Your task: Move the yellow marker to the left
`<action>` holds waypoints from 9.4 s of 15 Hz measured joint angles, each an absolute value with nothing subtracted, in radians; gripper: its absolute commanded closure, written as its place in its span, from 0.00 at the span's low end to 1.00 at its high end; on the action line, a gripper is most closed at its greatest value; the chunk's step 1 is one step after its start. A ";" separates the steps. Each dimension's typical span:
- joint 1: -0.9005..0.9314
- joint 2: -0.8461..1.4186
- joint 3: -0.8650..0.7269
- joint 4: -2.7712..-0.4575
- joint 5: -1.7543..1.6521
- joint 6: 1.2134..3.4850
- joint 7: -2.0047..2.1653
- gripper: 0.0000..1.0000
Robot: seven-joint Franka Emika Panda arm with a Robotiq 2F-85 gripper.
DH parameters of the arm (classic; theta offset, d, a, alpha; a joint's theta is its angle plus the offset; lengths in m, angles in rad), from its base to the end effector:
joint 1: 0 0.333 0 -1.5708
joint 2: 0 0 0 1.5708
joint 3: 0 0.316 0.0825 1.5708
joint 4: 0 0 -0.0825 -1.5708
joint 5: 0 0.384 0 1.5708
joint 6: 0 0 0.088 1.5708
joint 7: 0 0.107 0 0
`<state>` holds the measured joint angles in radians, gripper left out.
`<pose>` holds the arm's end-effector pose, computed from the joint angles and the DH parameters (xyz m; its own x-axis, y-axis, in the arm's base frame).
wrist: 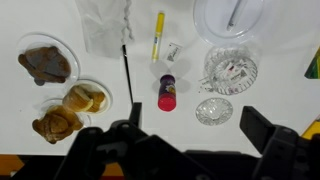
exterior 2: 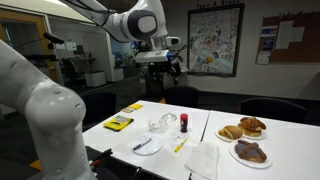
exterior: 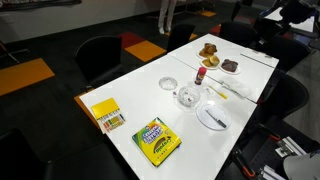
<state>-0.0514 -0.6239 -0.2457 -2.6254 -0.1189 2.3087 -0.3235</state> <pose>0.3664 -0.1172 0.4698 0.9498 0.1207 0.2888 0.1079 -0.9924 0.0598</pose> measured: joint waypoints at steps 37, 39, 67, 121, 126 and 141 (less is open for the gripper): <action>-0.037 -0.178 -0.410 -2.466 0.124 2.278 -0.659 0.00; -0.048 -0.168 -0.395 -2.460 0.124 2.277 -0.648 0.00; -0.090 0.197 -0.146 -2.384 -0.014 2.571 -0.243 0.00; -0.333 0.465 0.027 -2.477 -0.053 3.125 -0.252 0.00; -0.462 0.525 0.115 -2.469 -0.067 3.179 -0.256 0.43; -0.538 0.530 0.145 -2.454 -0.102 3.181 -0.255 0.96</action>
